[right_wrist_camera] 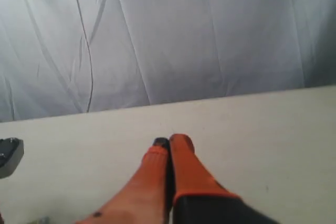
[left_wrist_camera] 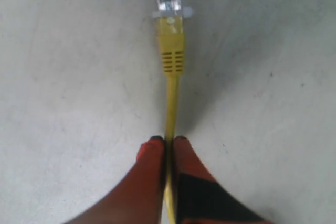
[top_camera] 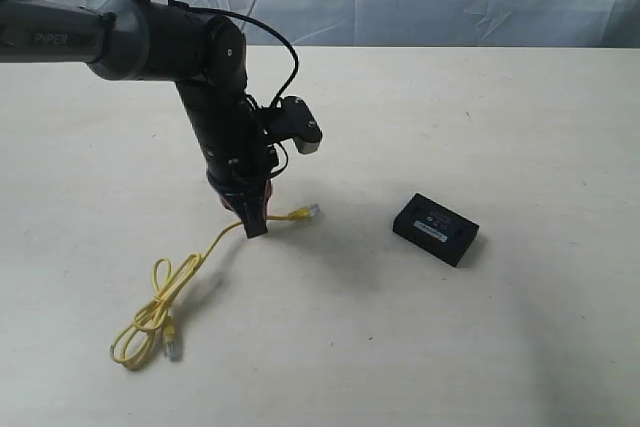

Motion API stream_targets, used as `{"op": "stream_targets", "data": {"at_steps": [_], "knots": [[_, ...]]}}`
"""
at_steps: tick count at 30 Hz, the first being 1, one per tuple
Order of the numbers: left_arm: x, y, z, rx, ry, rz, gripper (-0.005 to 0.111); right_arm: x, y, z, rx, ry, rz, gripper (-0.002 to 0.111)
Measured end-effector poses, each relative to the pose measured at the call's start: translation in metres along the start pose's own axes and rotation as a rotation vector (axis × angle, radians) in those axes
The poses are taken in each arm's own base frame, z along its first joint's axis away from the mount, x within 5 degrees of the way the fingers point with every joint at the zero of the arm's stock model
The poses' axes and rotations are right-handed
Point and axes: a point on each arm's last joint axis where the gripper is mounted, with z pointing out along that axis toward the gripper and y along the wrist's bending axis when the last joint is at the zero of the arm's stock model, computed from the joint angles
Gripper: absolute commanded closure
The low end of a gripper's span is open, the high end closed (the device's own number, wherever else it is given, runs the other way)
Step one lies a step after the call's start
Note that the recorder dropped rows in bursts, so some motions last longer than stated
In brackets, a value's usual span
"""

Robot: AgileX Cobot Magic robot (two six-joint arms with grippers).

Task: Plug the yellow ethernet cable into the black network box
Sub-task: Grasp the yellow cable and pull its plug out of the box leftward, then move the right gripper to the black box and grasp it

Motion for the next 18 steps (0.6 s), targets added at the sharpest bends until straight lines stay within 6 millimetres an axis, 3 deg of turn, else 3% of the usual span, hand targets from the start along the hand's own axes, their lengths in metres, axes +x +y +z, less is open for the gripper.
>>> {"op": "stream_targets", "data": {"at_steps": [5,9,11,15,18], "knots": [[-0.001,0.000,0.000,-0.004,-0.008,-0.002,0.107,-0.027,0.008,0.036,0.004,0.262,0.074,0.109],[-0.001,0.000,0.000,-0.001,-0.013,-0.006,0.107,-0.032,0.014,0.085,-0.003,0.480,0.111,0.109],[-0.002,0.000,0.000,-0.003,-0.017,-0.007,0.107,-0.029,0.020,0.109,-0.018,0.564,0.106,0.109],[-0.002,0.001,0.000,-0.015,-0.027,-0.007,0.107,-0.002,0.043,0.155,-0.094,0.789,0.026,0.109],[-0.003,0.002,0.000,-0.018,-0.030,-0.007,0.107,0.021,0.064,0.176,-0.166,0.946,-0.046,0.109]]}}
